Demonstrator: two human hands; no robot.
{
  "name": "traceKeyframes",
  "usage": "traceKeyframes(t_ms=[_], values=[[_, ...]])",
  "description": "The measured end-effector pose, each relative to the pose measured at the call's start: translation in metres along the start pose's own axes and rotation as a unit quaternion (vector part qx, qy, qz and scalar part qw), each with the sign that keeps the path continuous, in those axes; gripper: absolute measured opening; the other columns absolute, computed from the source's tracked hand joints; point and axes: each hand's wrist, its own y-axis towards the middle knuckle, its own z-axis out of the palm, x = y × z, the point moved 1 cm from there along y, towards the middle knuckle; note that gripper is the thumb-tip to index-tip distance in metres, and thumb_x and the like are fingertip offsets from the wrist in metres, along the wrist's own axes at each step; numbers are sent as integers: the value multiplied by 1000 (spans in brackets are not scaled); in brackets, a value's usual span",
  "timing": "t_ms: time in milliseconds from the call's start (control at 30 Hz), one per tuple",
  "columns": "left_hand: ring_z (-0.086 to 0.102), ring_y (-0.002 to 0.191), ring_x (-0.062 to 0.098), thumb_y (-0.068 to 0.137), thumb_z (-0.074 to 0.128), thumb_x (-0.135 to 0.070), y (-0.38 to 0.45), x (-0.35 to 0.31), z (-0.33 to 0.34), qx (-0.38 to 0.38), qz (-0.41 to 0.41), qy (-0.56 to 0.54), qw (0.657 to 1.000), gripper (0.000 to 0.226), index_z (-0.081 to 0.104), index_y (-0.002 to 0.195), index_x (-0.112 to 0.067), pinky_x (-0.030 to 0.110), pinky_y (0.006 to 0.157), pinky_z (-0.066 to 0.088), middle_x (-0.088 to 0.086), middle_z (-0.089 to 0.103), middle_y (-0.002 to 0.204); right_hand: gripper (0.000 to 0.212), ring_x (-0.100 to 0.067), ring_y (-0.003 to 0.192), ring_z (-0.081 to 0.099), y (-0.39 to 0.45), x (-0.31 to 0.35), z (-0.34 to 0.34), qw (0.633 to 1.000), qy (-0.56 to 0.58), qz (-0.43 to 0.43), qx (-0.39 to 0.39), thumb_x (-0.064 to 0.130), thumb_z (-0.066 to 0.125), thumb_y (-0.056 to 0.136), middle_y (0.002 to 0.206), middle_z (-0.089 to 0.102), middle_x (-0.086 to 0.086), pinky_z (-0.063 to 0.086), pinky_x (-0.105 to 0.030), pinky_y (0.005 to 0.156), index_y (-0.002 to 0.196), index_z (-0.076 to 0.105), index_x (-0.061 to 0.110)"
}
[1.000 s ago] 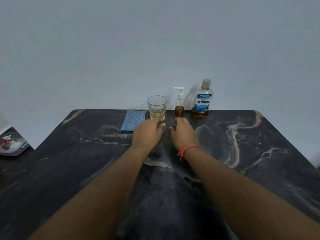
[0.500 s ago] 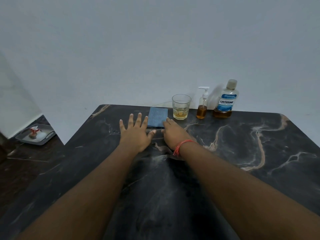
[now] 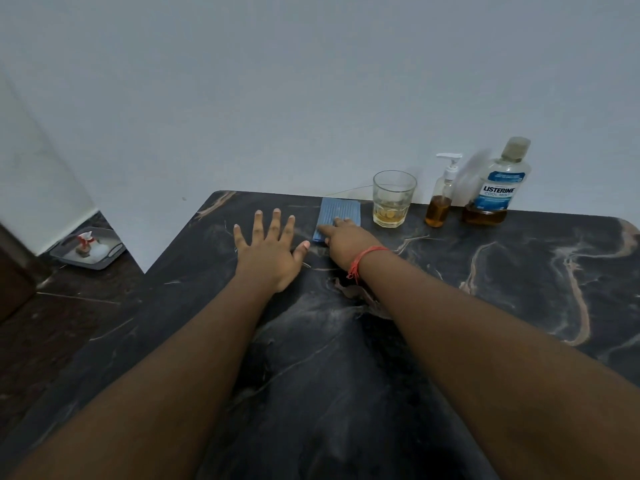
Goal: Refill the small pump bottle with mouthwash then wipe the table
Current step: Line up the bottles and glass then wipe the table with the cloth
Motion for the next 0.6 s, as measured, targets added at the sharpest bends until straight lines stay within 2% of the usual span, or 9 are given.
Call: traceKeyframes(t_ms=[167, 300, 467, 600], values=[[-21, 153, 30, 98, 5, -67, -19, -3, -6, -6, -3, -17, 1000, 71, -6, 160, -33, 67, 117, -9, -2, -14, 168, 58, -35, 137, 41, -35, 5, -24, 999, -17, 3, 50, 11, 47, 97, 155, 37, -14, 36, -43, 112, 151, 35, 28], [-20, 153, 29, 99, 6, -66, -45, -8, -17, -12, 1, -26, 1000, 70, -5, 160, -33, 67, 118, -8, -3, -12, 169, 58, -34, 126, 51, -77, 15, -25, 999, -38, -6, 30, 19, 60, 92, 142, 53, -11, 43, -40, 103, 145, 44, 33], [-21, 153, 29, 98, 5, -67, -80, -4, -29, -21, -9, -41, 999, 71, -5, 160, -33, 67, 117, -10, -3, -13, 169, 39, -33, 122, 52, -142, 23, -20, 999, -29, -17, 36, 21, 47, 100, 136, 54, -11, 43, -37, 99, 134, 55, 36], [-21, 153, 29, 98, 3, -67, -113, -6, -33, -25, -15, -57, 998, 71, -7, 160, -33, 67, 117, -10, -3, -13, 168, 22, -29, 100, 62, -212, 25, -8, 999, 19, -35, -1, 27, 43, 101, 106, 65, -7, 43, -32, 75, 110, 62, 32]])
